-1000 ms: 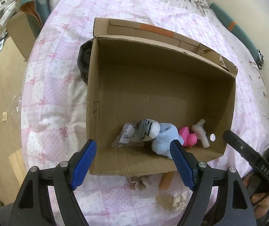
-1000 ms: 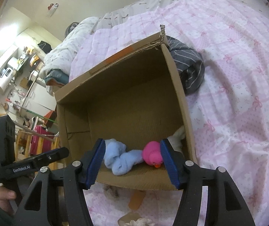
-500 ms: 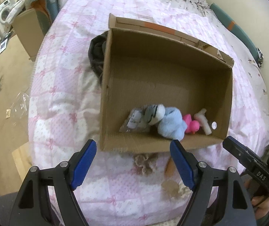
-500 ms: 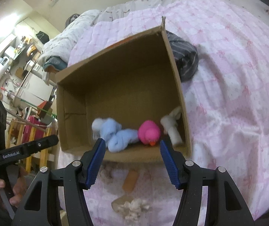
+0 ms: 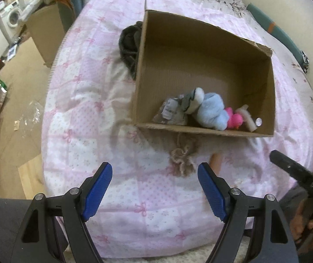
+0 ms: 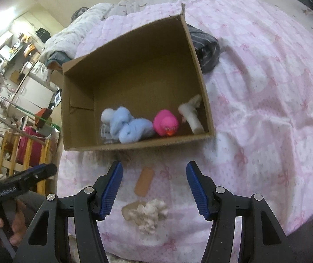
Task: Organize soft objects
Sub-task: 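Lift both open tools out of the box toward the items on the bed, then grasp the white lace cloth with the right tool while the left tool grasps the clear plastic cup, then carry the clear cup and white lace cloth over the box with both tools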
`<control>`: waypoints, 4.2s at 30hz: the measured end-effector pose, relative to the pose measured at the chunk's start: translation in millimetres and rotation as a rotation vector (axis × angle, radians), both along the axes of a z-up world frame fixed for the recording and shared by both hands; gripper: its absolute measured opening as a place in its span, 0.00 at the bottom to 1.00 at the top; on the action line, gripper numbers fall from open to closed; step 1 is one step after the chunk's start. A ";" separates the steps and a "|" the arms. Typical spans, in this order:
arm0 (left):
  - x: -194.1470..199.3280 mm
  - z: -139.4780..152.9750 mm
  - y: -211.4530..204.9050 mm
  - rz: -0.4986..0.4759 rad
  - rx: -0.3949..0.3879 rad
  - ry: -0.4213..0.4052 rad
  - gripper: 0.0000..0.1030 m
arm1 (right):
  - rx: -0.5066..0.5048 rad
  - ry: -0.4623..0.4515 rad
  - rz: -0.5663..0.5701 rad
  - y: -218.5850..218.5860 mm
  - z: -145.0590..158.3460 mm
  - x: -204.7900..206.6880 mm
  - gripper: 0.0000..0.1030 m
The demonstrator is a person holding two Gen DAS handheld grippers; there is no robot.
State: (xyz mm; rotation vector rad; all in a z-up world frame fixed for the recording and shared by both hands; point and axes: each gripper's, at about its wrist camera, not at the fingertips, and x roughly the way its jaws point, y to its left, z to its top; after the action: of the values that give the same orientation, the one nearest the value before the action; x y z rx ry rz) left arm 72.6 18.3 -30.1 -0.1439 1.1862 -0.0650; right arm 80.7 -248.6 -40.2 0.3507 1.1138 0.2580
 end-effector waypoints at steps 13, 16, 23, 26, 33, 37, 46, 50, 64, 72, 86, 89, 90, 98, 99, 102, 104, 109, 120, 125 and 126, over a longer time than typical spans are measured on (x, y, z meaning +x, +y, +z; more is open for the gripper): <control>-5.2 -16.8 7.1 0.040 0.033 -0.013 0.76 | -0.023 0.169 0.031 14.7 -33.7 -0.8 0.67; -3.7 -20.4 6.4 0.040 0.024 0.001 0.76 | -0.041 0.251 0.131 35.4 -51.5 -0.3 0.67; -0.9 -25.3 10.3 0.062 0.002 0.022 0.76 | -0.089 0.309 0.167 47.4 -69.8 0.8 0.67; 0.5 -26.9 10.8 0.071 -0.009 0.032 0.76 | 0.008 0.369 0.101 29.4 -79.8 3.9 0.67; -0.1 -33.6 3.3 0.040 0.012 0.056 0.76 | -0.017 0.439 0.175 43.5 -91.5 -0.6 0.48; -4.1 -41.0 -5.7 0.011 0.023 0.081 0.76 | -0.052 0.402 0.199 50.4 -85.0 -2.8 0.26; -19.7 -66.8 -87.1 -0.213 -0.053 0.203 0.66 | 0.027 0.199 0.045 9.1 -36.3 -5.8 0.24; -15.9 -91.3 -122.9 -0.291 -0.068 0.291 0.56 | 0.051 0.199 -0.019 -12.1 -36.0 -6.7 0.24; -11.6 -98.5 -116.2 -0.246 -0.014 0.293 0.06 | 0.096 0.211 -0.027 -20.4 -40.0 -5.7 0.24; -10.3 -80.5 -71.7 -0.121 -0.064 0.264 0.06 | 0.099 0.217 0.011 -3.9 -44.5 -2.9 0.24; -3.1 -7.9 -11.1 0.004 -0.013 0.078 0.06 | 0.137 0.157 0.059 20.5 -31.2 -0.4 0.24; 1.8 5.7 3.5 0.037 -0.029 0.037 0.06 | 0.159 0.117 0.053 16.8 -22.9 -3.1 0.24; 2.9 10.8 7.6 0.047 -0.036 0.025 0.06 | 0.171 0.090 0.052 15.1 -17.0 -4.5 0.24; 19.9 46.9 13.4 0.081 -0.075 -0.055 0.06 | 0.238 -0.017 0.085 9.2 18.0 -1.7 0.24; 22.3 50.8 12.6 0.077 -0.067 -0.068 0.06 | 0.237 -0.030 0.085 8.5 23.1 0.6 0.24; 31.1 59.1 13.3 0.072 -0.040 -0.105 0.06 | 0.217 -0.074 0.094 9.4 37.6 7.5 0.24; 38.1 59.3 13.9 0.072 -0.032 -0.115 0.06 | 0.196 -0.110 0.095 7.9 47.2 13.0 0.24; 58.2 55.5 10.8 0.063 -0.014 -0.121 0.06 | 0.181 -0.173 0.075 -1.7 60.7 30.8 0.24; 90.3 26.6 -14.0 -0.015 0.018 -0.136 0.06 | 0.192 -0.147 0.016 -10.6 28.6 55.1 0.24; 98.3 9.6 -17.5 -0.019 -0.017 -0.146 0.07 | 0.156 -0.137 0.014 -9.9 22.3 61.3 0.24; 99.0 4.8 -17.3 -0.021 -0.023 -0.150 0.07 | 0.154 -0.127 0.006 -10.7 19.8 63.3 0.24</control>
State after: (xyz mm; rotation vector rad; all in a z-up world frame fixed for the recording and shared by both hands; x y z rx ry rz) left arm 171.7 1.0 -25.3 -0.1448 1.0377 -0.1062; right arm 144.0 -259.3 -20.3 0.4614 0.9720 0.3682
